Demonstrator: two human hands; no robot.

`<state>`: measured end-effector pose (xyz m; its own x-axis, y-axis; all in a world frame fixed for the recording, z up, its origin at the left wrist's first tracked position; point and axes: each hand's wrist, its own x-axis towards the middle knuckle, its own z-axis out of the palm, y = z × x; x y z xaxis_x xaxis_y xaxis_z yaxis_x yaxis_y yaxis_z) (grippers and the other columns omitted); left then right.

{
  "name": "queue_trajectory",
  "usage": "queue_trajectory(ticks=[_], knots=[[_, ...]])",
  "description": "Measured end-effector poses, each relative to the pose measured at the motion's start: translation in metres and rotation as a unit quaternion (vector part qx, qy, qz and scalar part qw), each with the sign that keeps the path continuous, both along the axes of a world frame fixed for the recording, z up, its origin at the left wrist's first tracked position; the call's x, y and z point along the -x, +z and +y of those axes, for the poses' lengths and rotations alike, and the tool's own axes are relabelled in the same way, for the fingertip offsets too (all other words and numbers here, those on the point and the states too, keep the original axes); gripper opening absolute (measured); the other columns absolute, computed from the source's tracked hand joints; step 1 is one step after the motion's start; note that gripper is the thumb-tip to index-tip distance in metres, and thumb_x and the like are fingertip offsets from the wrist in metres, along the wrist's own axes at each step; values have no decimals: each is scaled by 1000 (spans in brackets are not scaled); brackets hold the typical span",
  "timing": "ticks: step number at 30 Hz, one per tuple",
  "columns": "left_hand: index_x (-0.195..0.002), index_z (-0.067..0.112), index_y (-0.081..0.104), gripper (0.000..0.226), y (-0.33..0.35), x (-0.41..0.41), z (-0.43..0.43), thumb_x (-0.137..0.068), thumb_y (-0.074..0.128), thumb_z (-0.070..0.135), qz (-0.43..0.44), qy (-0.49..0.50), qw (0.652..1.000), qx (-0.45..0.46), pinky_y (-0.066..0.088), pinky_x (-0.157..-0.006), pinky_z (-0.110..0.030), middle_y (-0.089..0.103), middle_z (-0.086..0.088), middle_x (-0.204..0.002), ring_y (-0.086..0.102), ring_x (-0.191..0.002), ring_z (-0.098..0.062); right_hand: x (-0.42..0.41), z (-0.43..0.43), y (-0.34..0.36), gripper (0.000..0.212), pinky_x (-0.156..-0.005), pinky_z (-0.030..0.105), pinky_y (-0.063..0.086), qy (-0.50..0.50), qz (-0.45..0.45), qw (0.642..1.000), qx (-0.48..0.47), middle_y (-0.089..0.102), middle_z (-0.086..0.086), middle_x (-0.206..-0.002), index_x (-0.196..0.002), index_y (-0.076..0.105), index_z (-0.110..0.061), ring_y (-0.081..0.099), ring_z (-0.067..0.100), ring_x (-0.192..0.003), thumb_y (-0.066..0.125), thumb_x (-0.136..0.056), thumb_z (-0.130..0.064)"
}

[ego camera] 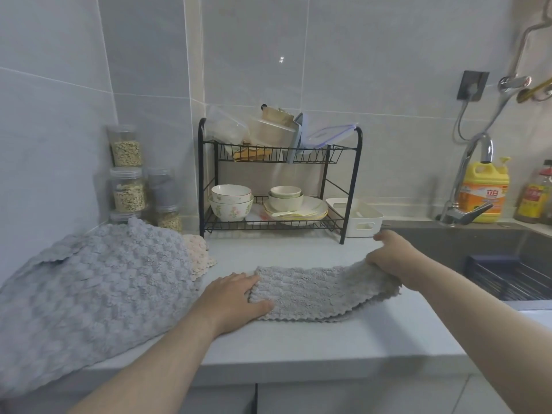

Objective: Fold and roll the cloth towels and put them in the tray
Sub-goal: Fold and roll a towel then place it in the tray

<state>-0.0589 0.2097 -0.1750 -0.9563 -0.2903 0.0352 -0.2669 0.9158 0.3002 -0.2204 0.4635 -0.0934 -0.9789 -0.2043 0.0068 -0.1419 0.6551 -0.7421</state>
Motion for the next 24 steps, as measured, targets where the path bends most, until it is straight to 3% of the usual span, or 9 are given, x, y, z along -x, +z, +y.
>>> queue_trajectory(ticks=[3, 9, 11, 13, 15, 17, 19, 22, 24], knots=[[-150, 30, 23, 86, 0, -1, 0, -80, 38, 78, 9, 0, 1000, -8, 18, -117, -36, 25, 8, -157, 22, -144, -15, -15, -27, 12, 63, -65, 34, 51, 62, 57, 996, -30, 56, 6, -90, -139, 39, -19, 58, 26, -74, 56, -79, -5], [-144, 34, 37, 76, 1, -1, 0, -79, 43, 75, 9, 5, 1000, -21, 23, -115, -36, 34, 6, -152, 28, -141, -18, -49, -99, 10, 67, -73, 27, 45, 210, 123, 954, -176, 57, 11, -121, -143, 33, -17, 57, 27, -104, 47, -80, -2], [-124, 40, 55, 65, 0, 1, -2, -73, 43, 78, 24, -1, 999, -25, 37, -102, -36, 54, 11, -126, 46, -123, -19, -56, -121, 0, 65, -74, 29, 45, 243, 118, 944, -189, 49, 13, -132, -143, 34, -16, 56, 28, -108, 49, -81, -3], [-98, 32, 62, 53, 2, 1, -1, -69, 46, 74, 43, -7, 999, -13, 43, -85, -34, 57, 11, -95, 53, -98, -17, -61, -138, -10, 59, -85, 32, 48, 260, 122, 937, -198, 42, 13, -134, -139, 37, -16, 55, 29, -110, 54, -83, -9], [-80, 27, 58, 41, 5, 0, 1, -71, 51, 67, 63, -14, 998, -3, 40, -73, -32, 54, 12, -80, 52, -83, -16, -64, -149, -18, 54, -88, 35, 49, 268, 119, 933, -208, 38, 12, -133, -136, 38, -16, 56, 31, -108, 54, -85, -12], [-69, 29, 49, 33, 8, -1, 3, -74, 52, 62, 66, -18, 998, -10, 35, -68, -31, 50, 13, -73, 49, -77, -15, -67, -154, -25, 55, -80, 33, 47, 270, 105, 934, -211, 36, 11, -134, -139, 36, -18, 55, 32, -108, 51, -87, -13], [-72, 31, 51, 29, 6, -1, 1, -77, 49, 60, 60, -18, 998, -27, 37, -71, -31, 52, 11, -79, 50, -81, -16, -66, -152, -28, 54, -73, 33, 49, 275, 88, 945, -155, 48, 9, -126, -140, 38, -20, 59, 28, -101, 51, -88, -18], [-107, 26, 61, 34, -1, 2, -6, -88, 37, 43, 27, -8, 999, -34, 37, -96, -34, 56, 3, -117, 48, -114, -23, -54, -126, -20, 37, -69, 37, 56, 231, 52, 970, 47, 61, 3, -113, -127, 53, -18, 64, 24, -80, 50, -90, -17], [-126, 26, 55, 39, -4, 5, -8, -95, 33, 31, 18, -1, 999, -35, 26, -106, -35, 45, 1, -141, 37, -131, -23, -38, -98, -22, 30, -79, 34, 50, 167, 99, 979, 61, 64, 1, -117, -118, 62, -16, 62, 20, -91, 46, -93, -13]])
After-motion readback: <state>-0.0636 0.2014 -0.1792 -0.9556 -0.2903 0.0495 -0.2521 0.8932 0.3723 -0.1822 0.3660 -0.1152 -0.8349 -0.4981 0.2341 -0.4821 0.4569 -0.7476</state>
